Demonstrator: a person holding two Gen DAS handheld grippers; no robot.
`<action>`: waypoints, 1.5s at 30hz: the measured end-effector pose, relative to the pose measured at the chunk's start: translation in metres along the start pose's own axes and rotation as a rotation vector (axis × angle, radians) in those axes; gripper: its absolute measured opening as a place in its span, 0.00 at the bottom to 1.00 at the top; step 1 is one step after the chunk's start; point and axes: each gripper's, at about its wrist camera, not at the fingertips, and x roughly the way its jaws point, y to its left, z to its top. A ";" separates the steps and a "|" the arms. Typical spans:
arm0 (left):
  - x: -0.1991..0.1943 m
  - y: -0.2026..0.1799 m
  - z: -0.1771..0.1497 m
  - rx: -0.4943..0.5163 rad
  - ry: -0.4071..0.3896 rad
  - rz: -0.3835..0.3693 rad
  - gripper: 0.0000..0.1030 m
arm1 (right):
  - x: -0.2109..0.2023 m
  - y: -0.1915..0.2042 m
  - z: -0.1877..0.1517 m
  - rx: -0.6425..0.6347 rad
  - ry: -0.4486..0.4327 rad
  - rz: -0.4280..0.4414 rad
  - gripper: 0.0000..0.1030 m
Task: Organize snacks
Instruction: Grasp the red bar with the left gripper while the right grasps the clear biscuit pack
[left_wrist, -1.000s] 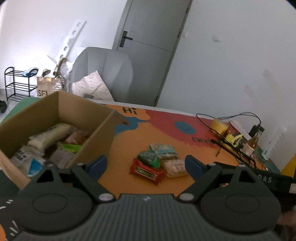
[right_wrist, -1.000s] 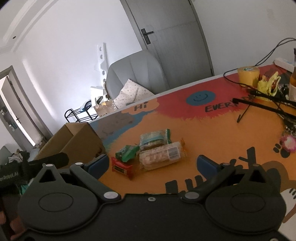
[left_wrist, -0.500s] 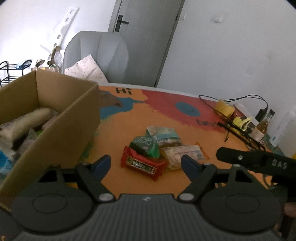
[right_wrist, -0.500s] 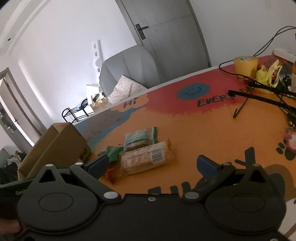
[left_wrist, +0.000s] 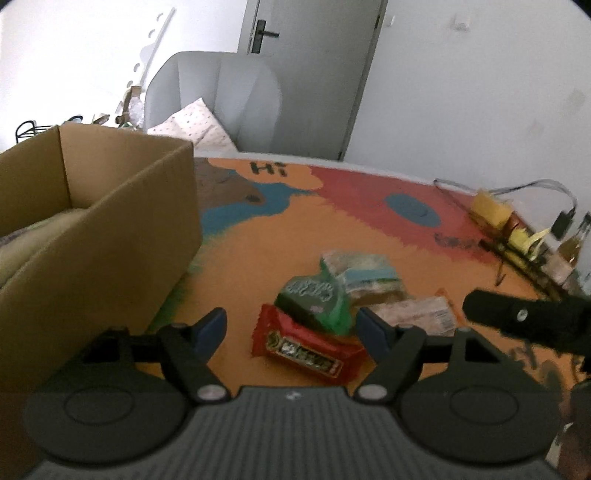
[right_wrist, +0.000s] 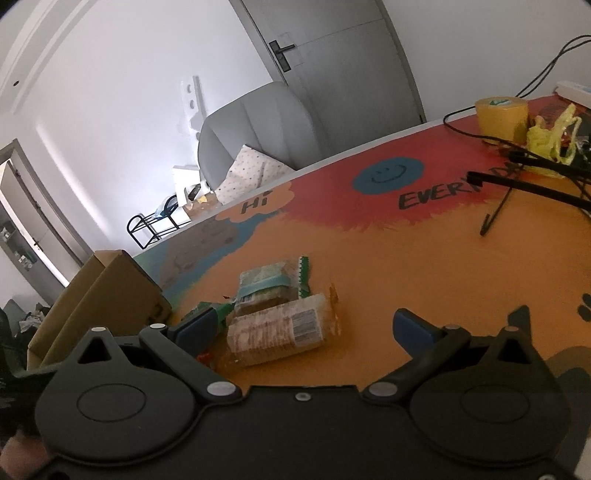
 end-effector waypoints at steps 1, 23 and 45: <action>0.001 0.000 -0.001 0.006 0.009 0.007 0.72 | 0.002 0.001 0.000 -0.006 0.001 0.002 1.00; -0.016 0.019 -0.016 0.017 0.039 0.009 0.19 | 0.045 0.048 -0.006 -0.198 0.085 -0.096 0.97; -0.049 0.026 -0.022 -0.005 -0.007 -0.033 0.18 | 0.017 0.048 -0.018 -0.199 0.048 -0.152 0.98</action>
